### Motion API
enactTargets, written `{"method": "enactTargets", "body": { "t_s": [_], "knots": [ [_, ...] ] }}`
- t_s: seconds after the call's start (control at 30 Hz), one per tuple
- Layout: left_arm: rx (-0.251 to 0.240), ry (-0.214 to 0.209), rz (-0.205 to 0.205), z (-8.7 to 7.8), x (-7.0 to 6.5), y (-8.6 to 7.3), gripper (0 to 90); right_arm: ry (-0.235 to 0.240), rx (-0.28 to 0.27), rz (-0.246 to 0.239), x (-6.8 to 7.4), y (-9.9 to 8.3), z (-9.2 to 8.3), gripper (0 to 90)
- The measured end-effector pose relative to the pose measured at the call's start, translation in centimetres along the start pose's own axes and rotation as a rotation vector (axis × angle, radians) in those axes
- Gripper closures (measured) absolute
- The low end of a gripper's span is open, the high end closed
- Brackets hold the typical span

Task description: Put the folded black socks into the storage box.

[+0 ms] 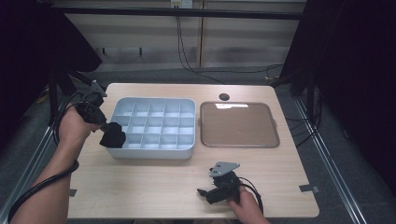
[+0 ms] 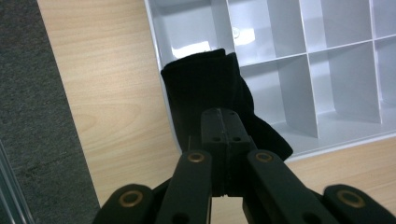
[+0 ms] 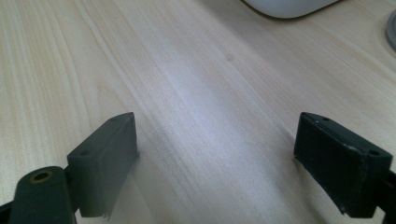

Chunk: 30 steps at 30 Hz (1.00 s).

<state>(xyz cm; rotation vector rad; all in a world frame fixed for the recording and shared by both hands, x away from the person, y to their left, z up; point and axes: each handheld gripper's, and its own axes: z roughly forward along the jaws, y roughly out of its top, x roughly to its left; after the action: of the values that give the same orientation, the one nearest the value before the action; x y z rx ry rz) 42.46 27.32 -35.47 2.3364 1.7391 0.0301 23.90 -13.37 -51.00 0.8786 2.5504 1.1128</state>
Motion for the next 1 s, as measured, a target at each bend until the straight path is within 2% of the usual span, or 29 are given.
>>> {"method": "enactTargets", "body": {
  "t_s": [0.3, 1.0],
  "knots": [
    [-0.002, 0.012, -0.003, 0.8, 0.3, 0.0, 90.0, 0.000, 0.000, 0.000, 0.0, 0.0, 0.0, 12.9],
    [0.034, -0.013, -0.001, 3.9, -0.2, 0.3, 90.0, 0.000, 0.000, 0.000, 0.0, 0.0, 0.0, 12.9]
  ]
}}
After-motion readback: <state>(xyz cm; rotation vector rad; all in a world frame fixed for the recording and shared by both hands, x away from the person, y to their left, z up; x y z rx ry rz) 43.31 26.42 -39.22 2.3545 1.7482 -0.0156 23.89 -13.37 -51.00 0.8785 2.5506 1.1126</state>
